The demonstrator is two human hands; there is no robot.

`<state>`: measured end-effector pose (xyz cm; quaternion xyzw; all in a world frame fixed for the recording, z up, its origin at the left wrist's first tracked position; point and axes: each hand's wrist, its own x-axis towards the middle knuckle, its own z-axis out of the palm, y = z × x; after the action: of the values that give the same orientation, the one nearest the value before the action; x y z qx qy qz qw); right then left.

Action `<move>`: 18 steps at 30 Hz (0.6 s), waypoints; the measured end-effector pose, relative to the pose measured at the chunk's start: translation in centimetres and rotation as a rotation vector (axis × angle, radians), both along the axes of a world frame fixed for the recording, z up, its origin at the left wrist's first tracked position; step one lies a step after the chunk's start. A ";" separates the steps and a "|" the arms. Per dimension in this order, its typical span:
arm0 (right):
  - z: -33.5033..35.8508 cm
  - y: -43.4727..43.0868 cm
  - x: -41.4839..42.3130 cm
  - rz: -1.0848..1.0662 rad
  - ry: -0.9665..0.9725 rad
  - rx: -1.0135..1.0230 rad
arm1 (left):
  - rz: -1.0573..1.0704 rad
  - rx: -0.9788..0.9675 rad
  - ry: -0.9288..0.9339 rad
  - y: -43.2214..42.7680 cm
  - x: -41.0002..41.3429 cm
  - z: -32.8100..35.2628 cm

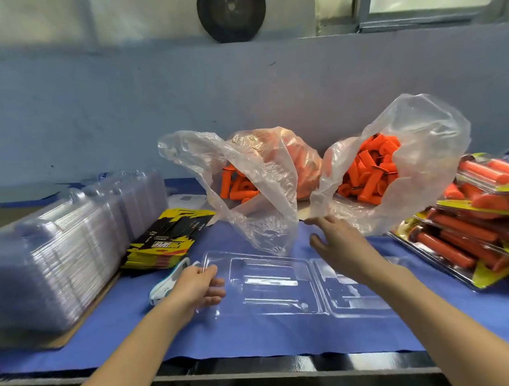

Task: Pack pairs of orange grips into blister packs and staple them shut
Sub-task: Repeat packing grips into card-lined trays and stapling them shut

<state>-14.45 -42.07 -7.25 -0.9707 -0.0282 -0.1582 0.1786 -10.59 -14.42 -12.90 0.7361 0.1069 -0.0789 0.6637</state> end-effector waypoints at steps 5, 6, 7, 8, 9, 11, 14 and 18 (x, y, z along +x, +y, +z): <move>-5.5 0.3 1.3 0.018 0.140 -0.108 | -0.077 0.119 0.102 0.0 0.6 -2.0; -6.3 0.5 1.8 0.025 0.150 -0.106 | -0.100 0.132 0.107 0.3 0.8 -2.1; -7.0 0.6 2.2 0.032 0.154 -0.099 | -0.109 0.218 0.076 0.7 0.9 -2.2; -7.5 0.7 2.7 0.040 0.151 -0.081 | -0.091 0.412 -0.006 1.5 1.3 -2.1; -7.8 0.8 3.1 0.049 0.142 -0.057 | -0.055 0.650 -0.118 2.3 1.4 -1.7; -8.3 1.0 3.9 0.064 0.122 -0.017 | 0.068 0.925 -0.341 3.4 1.7 -0.6; -8.3 1.3 4.9 0.084 0.062 0.008 | 0.215 1.053 -0.529 4.1 3.7 0.5; -8.0 2.6 5.2 0.121 -0.022 0.024 | 0.140 1.244 -0.479 5.1 7.1 -0.9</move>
<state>-9.22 -39.47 -15.25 -0.9632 -0.0870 -0.1580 0.1992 -3.47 -9.34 -13.82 0.9701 0.0298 0.2061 0.1247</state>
